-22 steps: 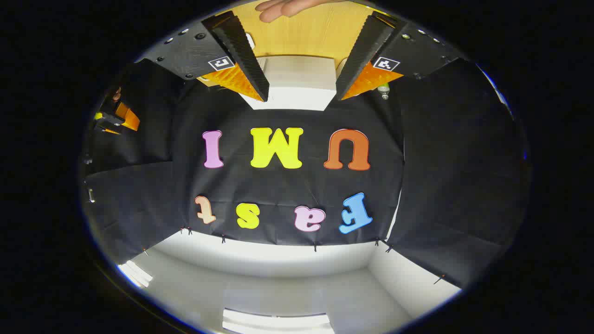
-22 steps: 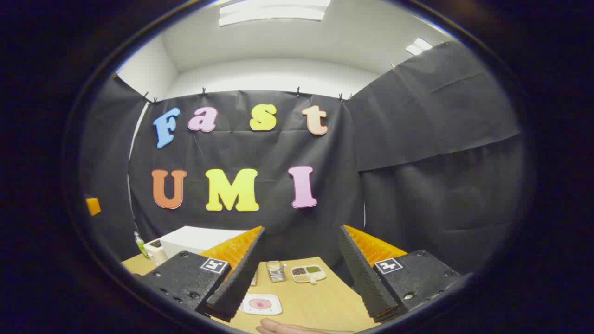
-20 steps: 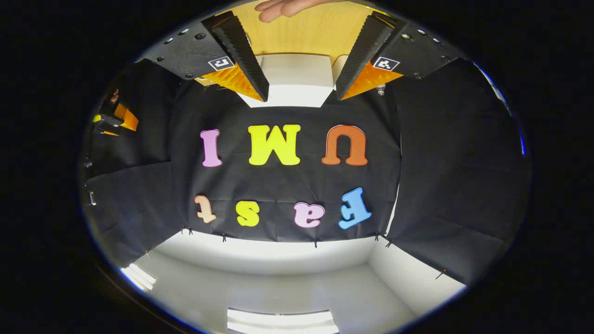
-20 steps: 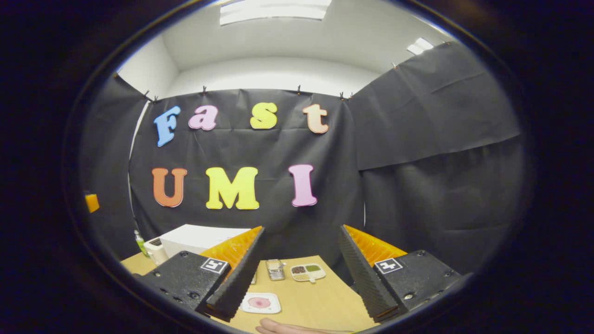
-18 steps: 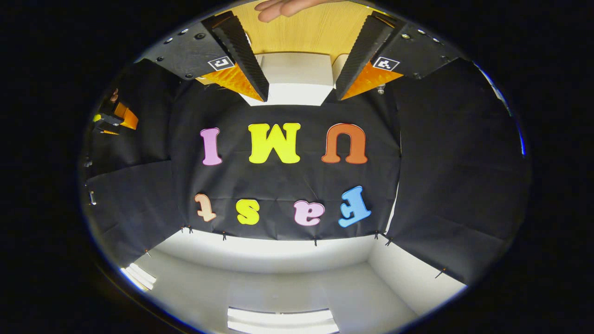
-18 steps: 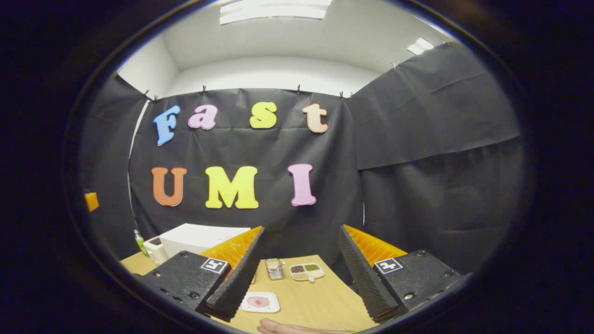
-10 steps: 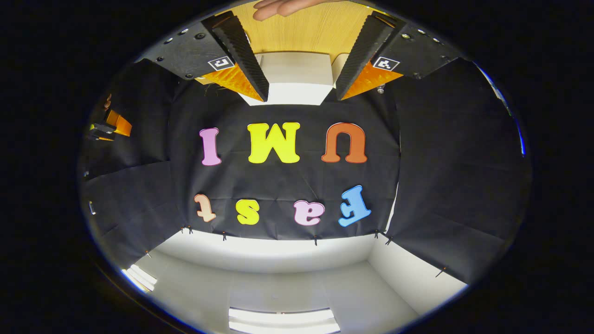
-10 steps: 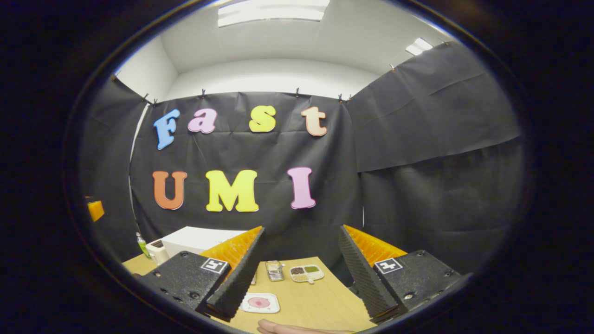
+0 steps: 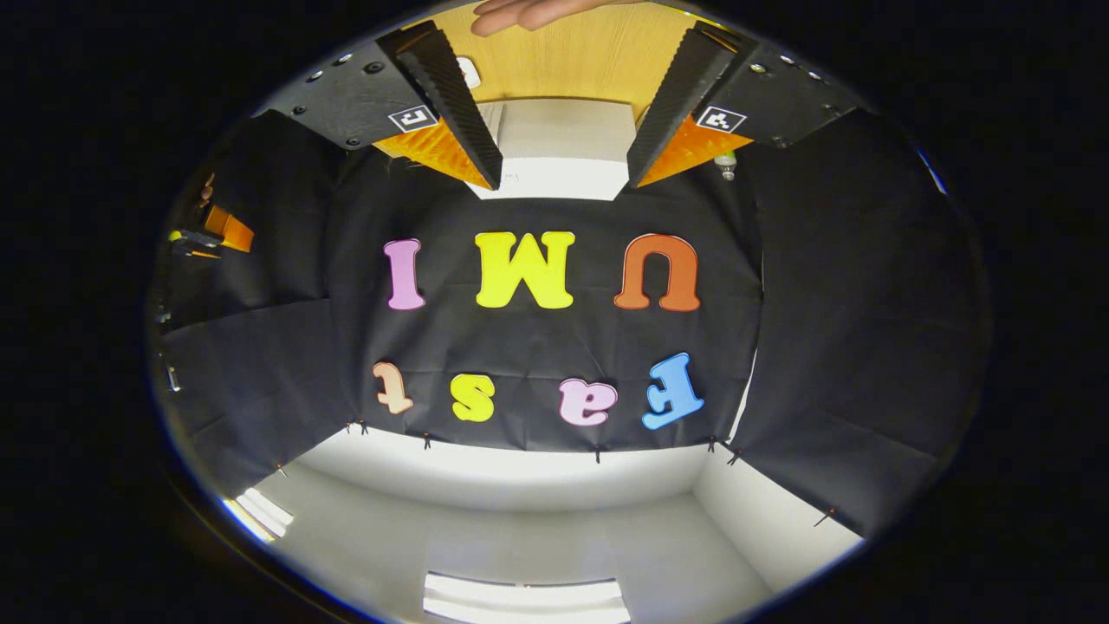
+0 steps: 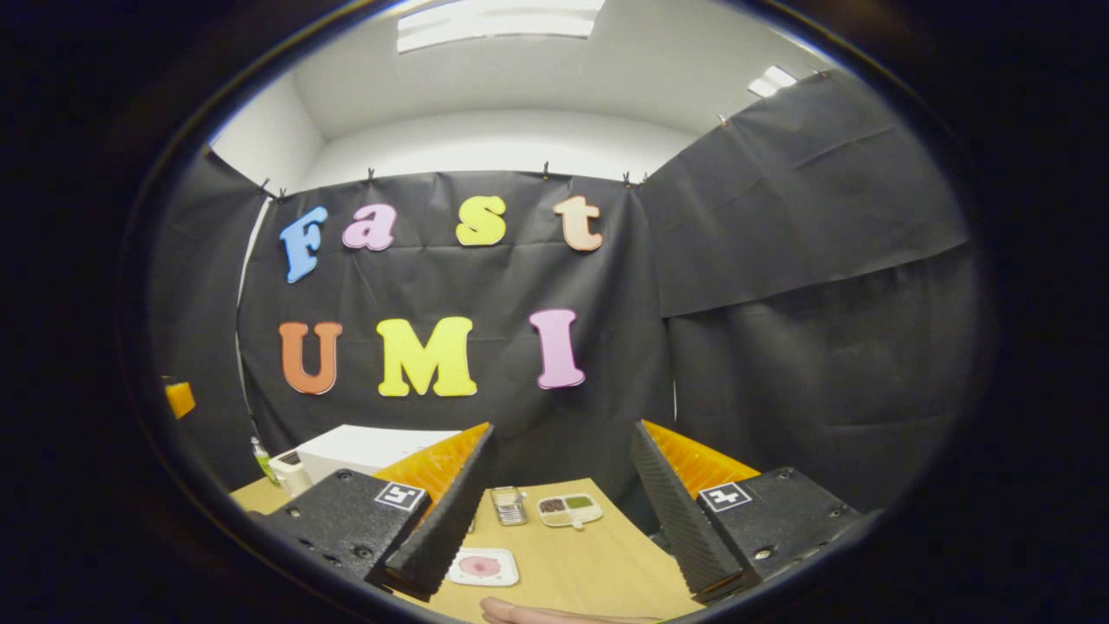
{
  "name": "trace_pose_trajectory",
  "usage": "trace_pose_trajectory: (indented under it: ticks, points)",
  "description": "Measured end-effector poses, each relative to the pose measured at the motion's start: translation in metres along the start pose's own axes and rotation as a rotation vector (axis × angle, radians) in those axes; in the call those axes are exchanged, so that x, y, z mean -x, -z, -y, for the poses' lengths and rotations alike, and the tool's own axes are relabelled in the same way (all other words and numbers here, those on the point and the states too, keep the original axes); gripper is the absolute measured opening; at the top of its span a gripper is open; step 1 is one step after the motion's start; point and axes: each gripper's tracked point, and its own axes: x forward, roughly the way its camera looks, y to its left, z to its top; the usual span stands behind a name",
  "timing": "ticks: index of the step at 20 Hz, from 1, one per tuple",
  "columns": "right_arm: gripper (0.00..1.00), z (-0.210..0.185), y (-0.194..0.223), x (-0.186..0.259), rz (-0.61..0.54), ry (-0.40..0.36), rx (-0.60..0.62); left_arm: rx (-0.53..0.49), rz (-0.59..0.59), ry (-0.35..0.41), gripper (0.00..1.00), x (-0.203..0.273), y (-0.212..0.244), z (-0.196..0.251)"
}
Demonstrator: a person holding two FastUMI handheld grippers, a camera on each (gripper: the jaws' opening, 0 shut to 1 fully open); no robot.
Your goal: Open the microwave oven with the left hand, put the food in, and close the microwave oven.
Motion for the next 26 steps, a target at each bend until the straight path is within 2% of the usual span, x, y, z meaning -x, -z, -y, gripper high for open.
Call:
trace_pose_trajectory:
  ticks: [2, 4, 9, 16, 26]
  points:
    - [1.00, 0.003, 0.001, -0.005, 0.013, -0.009, -0.008, -0.001, 0.000, -0.006, 0.92, -0.003, 0.003, 0.003]
    - [0.99, 0.000, 0.004, -0.011, 0.022, -0.049, -0.027, 0.012, -0.013, -0.014, 0.92, -0.009, 0.010, 0.009]
    - [0.99, 0.014, 0.019, -0.032, 0.014, -0.051, -0.043, 0.027, -0.006, -0.041, 0.92, -0.049, 0.026, 0.028]
    - [0.99, 0.026, 0.023, -0.039, 0.030, -0.070, -0.037, 0.052, -0.076, 0.040, 0.92, -0.138, 0.083, 0.085]
    - [0.99, 0.070, 0.028, -0.030, 0.087, -0.065, -0.025, 0.095, -0.167, 0.122, 0.93, -0.261, 0.201, 0.143]
